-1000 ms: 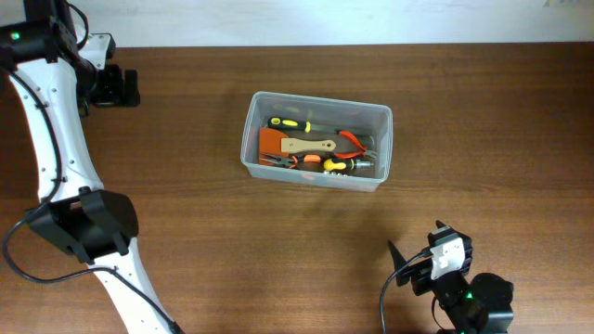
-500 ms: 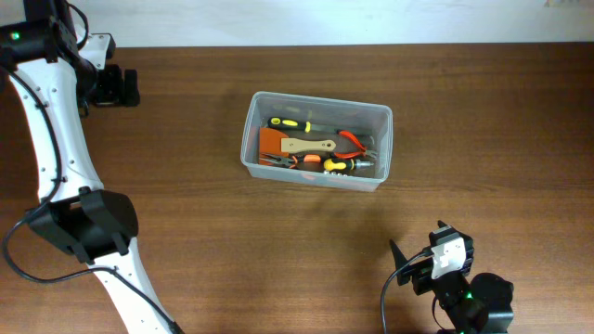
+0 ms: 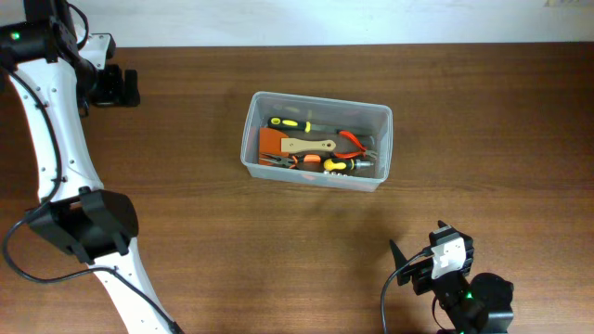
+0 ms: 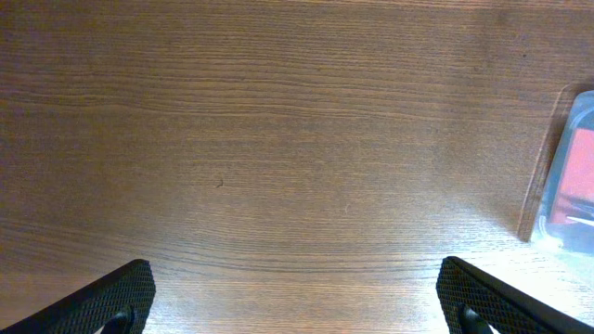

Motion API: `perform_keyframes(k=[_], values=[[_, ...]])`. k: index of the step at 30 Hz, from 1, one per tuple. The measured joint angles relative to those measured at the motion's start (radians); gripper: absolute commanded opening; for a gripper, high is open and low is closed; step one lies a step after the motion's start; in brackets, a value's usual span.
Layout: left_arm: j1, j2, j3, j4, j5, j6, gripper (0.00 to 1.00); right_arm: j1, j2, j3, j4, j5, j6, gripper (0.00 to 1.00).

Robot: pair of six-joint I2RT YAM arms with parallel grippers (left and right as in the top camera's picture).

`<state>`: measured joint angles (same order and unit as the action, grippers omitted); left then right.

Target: Pack container

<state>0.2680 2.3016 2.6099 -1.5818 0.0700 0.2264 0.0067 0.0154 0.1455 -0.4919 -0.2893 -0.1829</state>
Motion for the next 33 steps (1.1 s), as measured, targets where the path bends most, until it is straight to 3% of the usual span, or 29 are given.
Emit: perform_keyframes(k=[19,25,29,33], values=[[-0.046,-0.058,-0.026,0.0,-0.004,0.0,0.99,0.0,0.0,0.0,0.0,0.0,0.0,0.99],[-0.135,-0.342,-0.147,0.064,-0.011,0.001,0.99,0.0,0.0,0.0,0.0,0.0,0.0,0.99],[-0.13,-0.609,-0.331,0.259,-0.026,0.0,0.99,0.0,0.0,0.0,0.0,0.0,0.0,0.99],[-0.125,-0.866,-0.6,0.563,-0.021,0.0,0.99,0.0,0.0,0.0,0.0,0.0,0.001,0.99]])
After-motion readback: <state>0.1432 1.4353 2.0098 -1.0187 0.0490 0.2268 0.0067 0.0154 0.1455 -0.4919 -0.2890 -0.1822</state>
